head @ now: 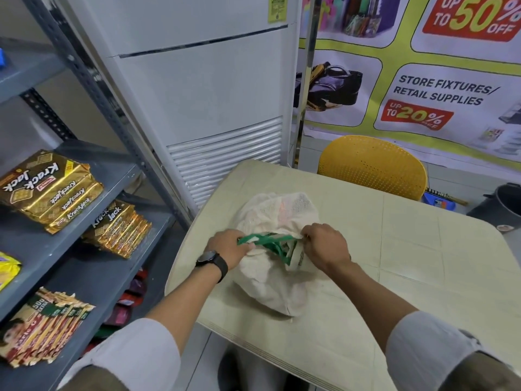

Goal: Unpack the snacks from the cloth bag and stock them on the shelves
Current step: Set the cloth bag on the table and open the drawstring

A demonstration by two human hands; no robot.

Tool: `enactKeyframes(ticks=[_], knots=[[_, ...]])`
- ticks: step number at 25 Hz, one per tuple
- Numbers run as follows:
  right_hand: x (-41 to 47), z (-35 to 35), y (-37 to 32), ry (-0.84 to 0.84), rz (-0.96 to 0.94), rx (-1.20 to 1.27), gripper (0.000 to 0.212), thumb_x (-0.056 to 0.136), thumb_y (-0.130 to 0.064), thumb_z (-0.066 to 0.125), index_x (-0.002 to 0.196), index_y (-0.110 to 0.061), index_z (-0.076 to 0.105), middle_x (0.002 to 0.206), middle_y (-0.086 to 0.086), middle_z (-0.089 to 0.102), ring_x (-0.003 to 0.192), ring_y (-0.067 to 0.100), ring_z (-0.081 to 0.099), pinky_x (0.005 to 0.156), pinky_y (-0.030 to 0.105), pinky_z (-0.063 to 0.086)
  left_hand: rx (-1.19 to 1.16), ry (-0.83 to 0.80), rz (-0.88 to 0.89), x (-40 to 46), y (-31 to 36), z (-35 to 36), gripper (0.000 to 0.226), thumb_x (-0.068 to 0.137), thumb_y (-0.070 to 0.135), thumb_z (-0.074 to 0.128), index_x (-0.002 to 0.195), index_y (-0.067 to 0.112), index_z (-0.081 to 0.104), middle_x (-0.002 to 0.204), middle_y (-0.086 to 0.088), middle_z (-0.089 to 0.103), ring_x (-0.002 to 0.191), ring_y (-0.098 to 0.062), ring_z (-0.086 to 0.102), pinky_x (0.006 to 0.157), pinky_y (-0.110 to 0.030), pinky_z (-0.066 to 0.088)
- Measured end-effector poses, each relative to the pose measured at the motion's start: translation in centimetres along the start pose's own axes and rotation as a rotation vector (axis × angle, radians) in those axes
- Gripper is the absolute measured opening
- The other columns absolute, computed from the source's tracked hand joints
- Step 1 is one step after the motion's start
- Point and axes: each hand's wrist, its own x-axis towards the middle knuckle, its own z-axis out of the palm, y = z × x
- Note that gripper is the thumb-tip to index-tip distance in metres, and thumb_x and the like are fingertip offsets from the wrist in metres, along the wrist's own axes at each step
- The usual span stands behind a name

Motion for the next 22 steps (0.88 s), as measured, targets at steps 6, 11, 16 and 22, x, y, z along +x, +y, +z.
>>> enactKeyframes(ticks=[6, 11, 16, 22], knots=[[1.6, -4.3, 1.3, 0.354, 0.319, 0.858, 0.013, 0.090, -0.020, 0.055, 0.081, -0.019, 0.065, 0.084, -0.001, 0.069, 0.080, 0.018, 0.060, 0.066, 0.037, 0.048, -1.140, 0.217, -0.254, 0.3, -0.6, -6.3, 0.013, 0.097, 0.015, 0.061, 0.090, 0.018, 0.072, 0.088, -0.003, 0.074, 0.080, -0.023, 0.069, 0.073, -0.036, 0.061], [2.3, -3.9, 2.8, 0.424, 0.620, 1.049, 0.016, 0.096, -0.022, 0.059, 0.086, -0.022, 0.071, 0.080, -0.006, 0.070, 0.080, 0.018, 0.062, 0.068, 0.031, 0.045, -1.546, 0.038, -0.603, 0.3, -1.8, -4.9, 0.015, 0.094, 0.032, 0.057, 0.096, 0.017, 0.062, 0.099, -0.008, 0.064, 0.086, -0.027, 0.061, 0.076, -0.042, 0.053], [1.1, -1.1, 4.2, 0.134, 0.458, 0.861, 0.016, 0.095, -0.039, 0.065, 0.090, -0.025, 0.070, 0.084, -0.002, 0.070, 0.079, 0.022, 0.064, 0.069, 0.035, 0.052, -1.094, -0.149, -0.734, 2.0, -3.8, -3.3, 0.026, 0.095, 0.030, 0.064, 0.112, 0.011, 0.064, 0.096, -0.011, 0.069, 0.083, -0.027, 0.065, 0.069, -0.038, 0.058], [-1.0, 4.1, -0.4, -0.343, 0.026, 0.009, 0.117, 0.045, -0.101, 0.053, 0.140, -0.033, 0.046, 0.127, -0.002, 0.048, 0.118, 0.024, 0.047, 0.094, 0.047, 0.048, -0.594, 0.078, -0.473, 4.7, -4.9, -2.9, 0.068, 0.076, 0.038, 0.075, 0.138, 0.019, 0.052, 0.129, -0.010, 0.063, 0.115, -0.031, 0.060, 0.097, -0.044, 0.052]])
